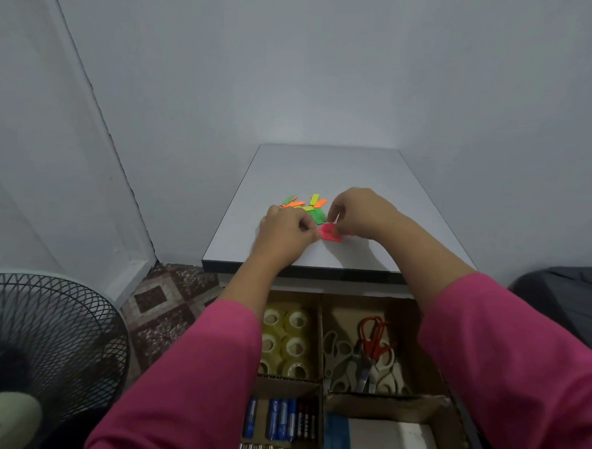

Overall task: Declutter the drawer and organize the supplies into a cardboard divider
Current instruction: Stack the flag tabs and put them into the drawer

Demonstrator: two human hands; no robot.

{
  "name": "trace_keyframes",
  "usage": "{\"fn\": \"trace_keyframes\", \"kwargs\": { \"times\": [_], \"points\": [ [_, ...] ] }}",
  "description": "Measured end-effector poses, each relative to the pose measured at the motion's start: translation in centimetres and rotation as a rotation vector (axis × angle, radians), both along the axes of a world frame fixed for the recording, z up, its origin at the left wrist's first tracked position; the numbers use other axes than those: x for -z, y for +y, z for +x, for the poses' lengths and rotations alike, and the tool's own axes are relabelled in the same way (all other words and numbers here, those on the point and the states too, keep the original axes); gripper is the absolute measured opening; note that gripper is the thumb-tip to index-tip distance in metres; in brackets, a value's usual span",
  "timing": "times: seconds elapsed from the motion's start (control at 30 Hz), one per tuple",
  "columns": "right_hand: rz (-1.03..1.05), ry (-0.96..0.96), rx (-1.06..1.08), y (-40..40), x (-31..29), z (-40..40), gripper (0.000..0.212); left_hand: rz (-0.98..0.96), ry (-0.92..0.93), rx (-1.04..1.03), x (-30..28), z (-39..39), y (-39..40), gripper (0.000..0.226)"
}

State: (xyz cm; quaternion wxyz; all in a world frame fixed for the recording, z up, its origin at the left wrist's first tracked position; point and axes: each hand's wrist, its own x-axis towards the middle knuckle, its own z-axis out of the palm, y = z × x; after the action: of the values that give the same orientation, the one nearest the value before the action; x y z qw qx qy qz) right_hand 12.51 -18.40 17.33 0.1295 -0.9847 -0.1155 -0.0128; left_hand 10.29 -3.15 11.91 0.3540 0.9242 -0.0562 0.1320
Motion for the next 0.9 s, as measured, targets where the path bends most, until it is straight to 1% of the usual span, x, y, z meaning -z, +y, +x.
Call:
{"fn": "trace_keyframes", "kwargs": {
  "times": [0.13,0.27,0.33,0.43,0.53,0.7,0.8,0.9],
  "points": [
    [0.122,-0.050,0.073,-0.8,-0.8,-0.2,0.017,-0.067,0.003,0.015,0.4,0.4,0.2,0.022],
    [0.153,-0.021,0.107,-1.5,-1.2,-0.6,0.018,-0.137,-0.019,0.042,0.6,0.9,0.3,0.017],
    [0.162,-0.017,0.098,-1.5,-1.0,-0.8,0.017,-0.131,-0.015,0.036,0.8,1.1,0.4,0.014],
    [0.190,-0.011,0.087,-1.2,-0.6,-1.2,0.016,-0.117,-0.018,0.041,0.8,1.1,0.3,0.016],
    [0.242,0.031,0.090,-1.4,-0.6,-1.8,0.017,-0.120,-0.033,0.031,0.8,0.8,0.2,0.022],
    [0.392,0.121,0.133,-2.5,-0.9,-4.6,0.019,-0.136,-0.061,0.032,-0.1,-0.6,-0.1,0.016],
    [0.505,0.169,0.155,-3.7,-0.7,-7.5,0.012,-0.230,-0.105,0.061,-1.0,-2.9,-0.9,0.017],
    [0.628,0.227,0.149,-5.2,0.2,-11.0,0.007,-0.339,-0.131,0.086,-0.3,-6.5,-2.1,0.015]
  ]
}}
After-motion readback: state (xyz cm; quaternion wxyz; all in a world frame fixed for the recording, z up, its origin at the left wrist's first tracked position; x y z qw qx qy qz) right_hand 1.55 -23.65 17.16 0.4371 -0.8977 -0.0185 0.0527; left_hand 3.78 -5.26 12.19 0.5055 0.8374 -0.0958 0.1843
